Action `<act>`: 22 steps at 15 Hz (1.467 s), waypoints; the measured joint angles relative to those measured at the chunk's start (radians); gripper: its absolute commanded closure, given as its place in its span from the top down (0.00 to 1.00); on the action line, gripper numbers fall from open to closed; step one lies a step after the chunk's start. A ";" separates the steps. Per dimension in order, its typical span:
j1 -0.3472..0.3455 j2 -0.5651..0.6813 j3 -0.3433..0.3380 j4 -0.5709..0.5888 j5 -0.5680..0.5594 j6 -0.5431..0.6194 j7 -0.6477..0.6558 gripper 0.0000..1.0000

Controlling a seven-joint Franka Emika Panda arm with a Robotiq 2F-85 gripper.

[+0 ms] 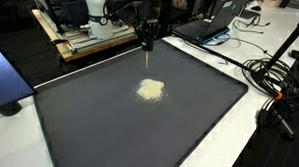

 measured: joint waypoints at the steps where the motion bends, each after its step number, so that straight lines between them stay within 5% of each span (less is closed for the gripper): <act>1: 0.022 0.018 -0.019 0.005 -0.034 -0.003 0.017 0.03; 7: 0.160 0.160 -0.140 0.071 -0.172 -0.021 0.055 0.03; 17: 0.894 0.202 -0.877 0.223 0.067 0.011 -0.077 0.03; 22: 1.057 0.237 -1.040 0.258 0.128 0.009 -0.105 0.03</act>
